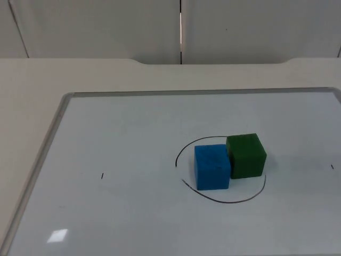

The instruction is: Push the two cubes into the marked area.

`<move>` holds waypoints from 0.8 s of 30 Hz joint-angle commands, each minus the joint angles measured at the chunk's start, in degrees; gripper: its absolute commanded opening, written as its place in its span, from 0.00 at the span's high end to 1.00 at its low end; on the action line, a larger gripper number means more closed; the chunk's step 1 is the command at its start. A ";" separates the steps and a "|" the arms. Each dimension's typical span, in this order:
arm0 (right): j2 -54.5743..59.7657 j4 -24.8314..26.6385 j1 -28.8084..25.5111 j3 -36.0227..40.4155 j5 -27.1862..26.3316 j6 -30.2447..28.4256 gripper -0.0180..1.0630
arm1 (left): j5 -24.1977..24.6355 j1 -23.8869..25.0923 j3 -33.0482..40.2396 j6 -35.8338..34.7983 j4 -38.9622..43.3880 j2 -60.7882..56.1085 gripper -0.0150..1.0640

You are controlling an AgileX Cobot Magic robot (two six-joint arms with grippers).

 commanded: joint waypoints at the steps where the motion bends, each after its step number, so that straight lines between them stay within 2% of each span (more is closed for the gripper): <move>1: -4.00 -0.34 0.35 2.54 -0.90 -0.55 0.99 | -0.67 0.28 0.28 -0.12 -0.26 -0.24 0.99; 5: -9.97 -0.22 0.35 6.22 -0.29 -0.55 0.99 | -0.67 0.28 0.28 -0.12 -0.26 -0.24 0.99; 9: -16.11 -0.22 0.35 8.39 2.88 -0.55 0.99 | -0.67 0.28 0.28 -0.12 -0.26 -0.24 0.99; 12: -22.93 -0.33 0.35 8.74 10.00 -0.55 0.99 | -0.67 0.28 0.28 -0.12 -0.35 -0.24 0.99; 15: -27.79 -0.33 0.35 8.74 14.86 -0.55 0.99 | -0.67 0.28 0.28 -0.12 -1.13 -0.24 0.99; 24: -40.14 0.04 0.35 13.76 21.53 -0.16 0.99 | -0.67 0.28 0.28 -0.12 -1.13 -0.24 0.99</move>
